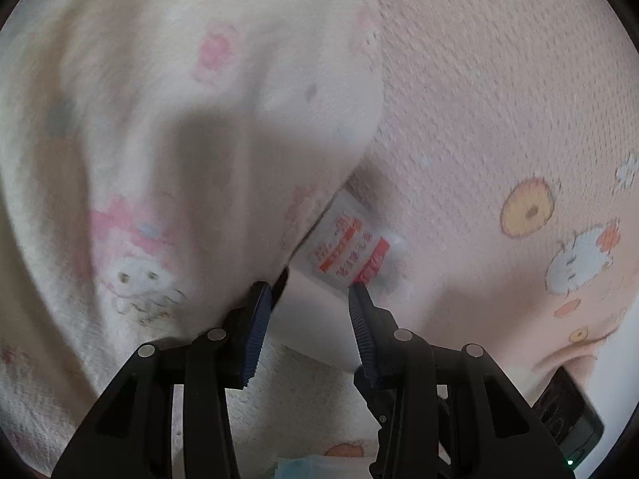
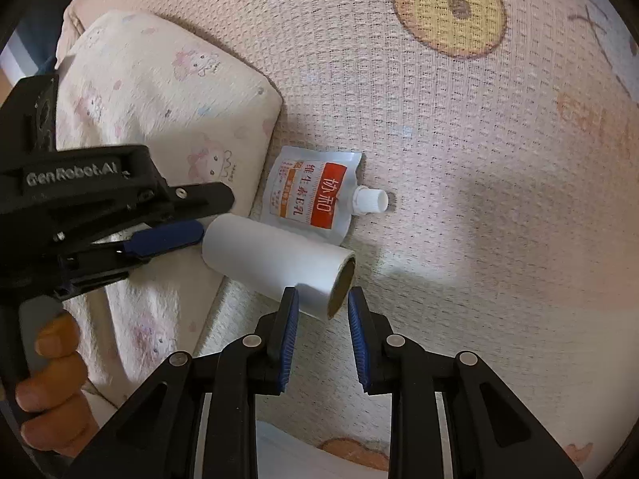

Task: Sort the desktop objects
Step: 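Close the right gripper on the white roll lying by the pouch, then lift the white roll with the right gripper and turn it upright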

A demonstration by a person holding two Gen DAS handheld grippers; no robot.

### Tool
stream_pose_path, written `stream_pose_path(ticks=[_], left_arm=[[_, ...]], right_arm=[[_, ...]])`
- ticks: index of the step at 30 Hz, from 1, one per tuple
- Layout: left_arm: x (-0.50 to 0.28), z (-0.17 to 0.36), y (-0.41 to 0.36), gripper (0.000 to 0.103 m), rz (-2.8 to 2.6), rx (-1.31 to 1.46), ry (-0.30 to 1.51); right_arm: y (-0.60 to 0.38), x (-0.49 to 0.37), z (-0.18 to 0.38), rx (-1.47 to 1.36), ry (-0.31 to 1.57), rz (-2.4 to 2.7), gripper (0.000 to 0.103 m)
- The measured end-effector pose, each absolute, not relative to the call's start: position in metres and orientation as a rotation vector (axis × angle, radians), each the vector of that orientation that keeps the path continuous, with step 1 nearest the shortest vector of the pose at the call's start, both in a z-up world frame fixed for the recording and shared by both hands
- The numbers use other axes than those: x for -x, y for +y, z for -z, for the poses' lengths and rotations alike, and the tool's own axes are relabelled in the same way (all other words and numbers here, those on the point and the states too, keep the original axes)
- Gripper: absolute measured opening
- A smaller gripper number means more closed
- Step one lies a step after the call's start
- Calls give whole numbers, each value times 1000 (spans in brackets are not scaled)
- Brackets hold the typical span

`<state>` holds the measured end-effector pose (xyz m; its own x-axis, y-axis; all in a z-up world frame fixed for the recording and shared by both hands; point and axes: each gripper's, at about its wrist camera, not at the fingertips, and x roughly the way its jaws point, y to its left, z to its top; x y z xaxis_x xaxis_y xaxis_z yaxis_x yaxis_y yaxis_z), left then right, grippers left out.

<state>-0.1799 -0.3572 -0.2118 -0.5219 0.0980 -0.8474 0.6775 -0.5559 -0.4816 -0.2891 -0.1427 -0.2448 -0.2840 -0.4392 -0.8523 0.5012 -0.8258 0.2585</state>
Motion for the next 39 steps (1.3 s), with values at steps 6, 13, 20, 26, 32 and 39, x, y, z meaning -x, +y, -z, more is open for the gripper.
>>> stream_pose_path(ticks=[6, 13, 20, 26, 32, 39], left_arm=[[182, 207, -342, 43, 2192, -1311, 1156], [195, 209, -317, 43, 2337, -1422, 1181], [192, 181, -268, 43, 2631, -1438, 941], [174, 176, -256, 43, 2703, -1471, 931], [160, 171, -243, 43, 2763, -1488, 908], [150, 173, -232, 43, 2768, -1540, 934]], right_arm=[[-139, 289, 248, -1404, 65, 2132, 23], [-112, 282, 238, -1432, 57, 2187, 23], [-76, 270, 218, -1458, -9, 2257, 23], [-56, 250, 208, -1455, -24, 2305, 23], [-42, 218, 201, -1457, -3, 2325, 23], [-25, 179, 187, -1466, 2, 2337, 23]])
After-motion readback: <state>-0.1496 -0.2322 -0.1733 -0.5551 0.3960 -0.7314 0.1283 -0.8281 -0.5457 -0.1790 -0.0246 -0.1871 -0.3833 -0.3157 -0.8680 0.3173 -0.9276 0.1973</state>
